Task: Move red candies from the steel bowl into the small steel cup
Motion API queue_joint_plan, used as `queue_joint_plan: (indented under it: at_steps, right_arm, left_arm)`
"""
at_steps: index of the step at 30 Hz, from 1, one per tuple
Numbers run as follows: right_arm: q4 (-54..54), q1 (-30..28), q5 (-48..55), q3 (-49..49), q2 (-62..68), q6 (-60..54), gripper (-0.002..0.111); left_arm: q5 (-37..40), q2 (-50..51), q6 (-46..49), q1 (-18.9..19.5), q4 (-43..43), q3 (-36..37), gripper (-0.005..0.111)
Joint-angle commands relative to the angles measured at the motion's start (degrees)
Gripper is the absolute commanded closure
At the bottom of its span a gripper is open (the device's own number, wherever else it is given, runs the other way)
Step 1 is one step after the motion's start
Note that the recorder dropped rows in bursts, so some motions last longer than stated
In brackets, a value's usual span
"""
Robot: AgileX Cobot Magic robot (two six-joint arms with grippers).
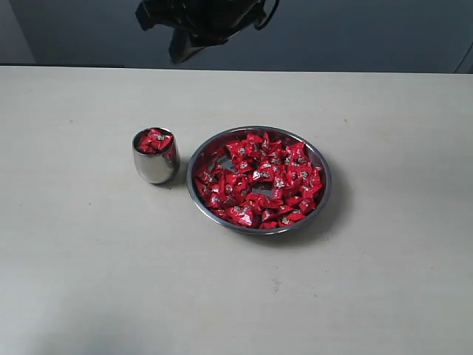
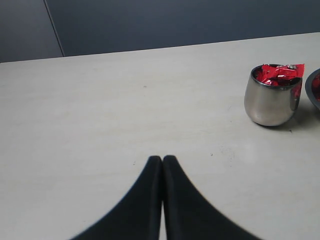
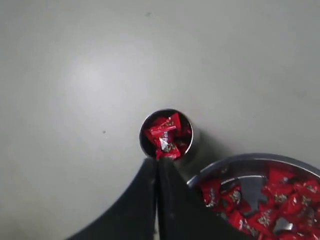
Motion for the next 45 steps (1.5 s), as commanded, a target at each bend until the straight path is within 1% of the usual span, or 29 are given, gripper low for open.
queue_joint_plan:
  at_steps: [1,6,11,14,20,26,37,45]
  right_arm:
    - [-3.9,-0.1,3.4,-0.2,-4.9,0.8,0.108]
    - [-9.0,-0.1,4.1,-0.2,-10.7,0.8,0.108]
    - [-9.4,-0.1,4.3,1.6,-14.6,0.8,0.108]
    - [-8.4,-0.1,0.0,8.4,-19.2,0.7,0.108]
    - [-9.1,-0.1,-5.1,18.7,-27.1,0.6,0.108]
    - [-9.1,-0.1,-6.2,24.2,-32.6,0.6,0.108]
    - [-10.2,-0.1,-7.0,27.4,-39.6,0.3,0.108]
    - [-10.2,-0.1,-11.0,31.2,-44.3,-0.2,0.108]
  left_arm:
    - [-0.3,-0.3,-0.1,-0.1,0.1,-0.5,0.106]
    - [-0.3,-0.3,-0.1,-0.1,0.1,-0.5,0.106]
    - [-0.3,-0.3,-0.1,-0.1,0.1,-0.5,0.106]
    - [-0.3,-0.3,-0.1,-0.1,0.1,-0.5,0.106]
    - [-0.3,-0.3,-0.1,-0.1,0.1,-0.5,0.106]
    - [-0.3,-0.3,-0.1,-0.1,0.1,-0.5,0.106]
    - [-0.3,-0.3,-0.1,-0.1,0.1,-0.5,0.106]
    - [-0.3,-0.3,-0.1,-0.1,0.1,-0.5,0.106]
